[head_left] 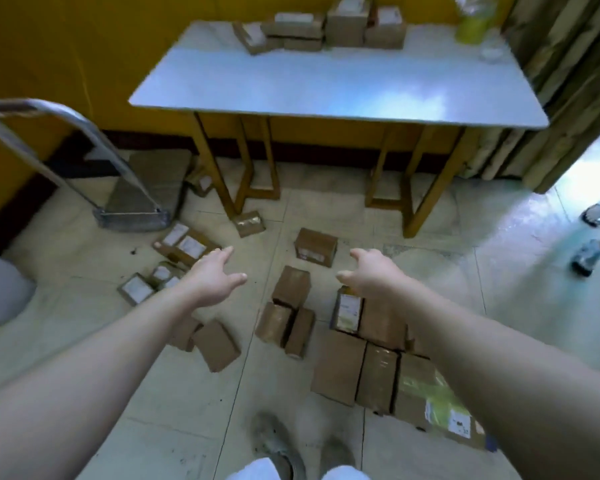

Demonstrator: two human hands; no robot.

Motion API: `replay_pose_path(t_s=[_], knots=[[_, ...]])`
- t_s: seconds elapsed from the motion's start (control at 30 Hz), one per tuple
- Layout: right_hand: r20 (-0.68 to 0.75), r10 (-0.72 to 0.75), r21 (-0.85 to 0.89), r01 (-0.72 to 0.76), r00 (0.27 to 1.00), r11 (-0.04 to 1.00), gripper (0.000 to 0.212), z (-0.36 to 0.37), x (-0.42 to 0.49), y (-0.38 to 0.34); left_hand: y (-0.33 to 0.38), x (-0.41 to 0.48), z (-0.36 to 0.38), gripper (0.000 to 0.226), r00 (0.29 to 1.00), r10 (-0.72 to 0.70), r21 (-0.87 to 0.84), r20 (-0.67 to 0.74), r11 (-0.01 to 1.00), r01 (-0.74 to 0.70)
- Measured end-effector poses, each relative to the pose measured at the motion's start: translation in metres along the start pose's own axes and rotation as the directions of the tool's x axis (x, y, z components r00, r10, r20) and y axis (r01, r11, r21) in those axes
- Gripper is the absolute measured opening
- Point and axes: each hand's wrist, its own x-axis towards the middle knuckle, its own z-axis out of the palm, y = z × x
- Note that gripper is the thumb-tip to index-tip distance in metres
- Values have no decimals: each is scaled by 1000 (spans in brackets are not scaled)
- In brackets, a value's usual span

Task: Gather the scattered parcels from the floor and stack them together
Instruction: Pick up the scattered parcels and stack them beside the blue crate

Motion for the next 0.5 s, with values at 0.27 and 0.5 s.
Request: replay_pose_path(t_s=[0.27, 0.5], knots=[[5, -254, -76, 254, 967, 964, 71, -23, -42, -126, -76, -57, -115, 73, 970, -101, -109, -222, 991, 79], [-1, -286, -137, 283, 958, 949, 73, 19, -46, -257, -184, -83, -192, 71, 935, -188, -145, -302, 978, 150]])
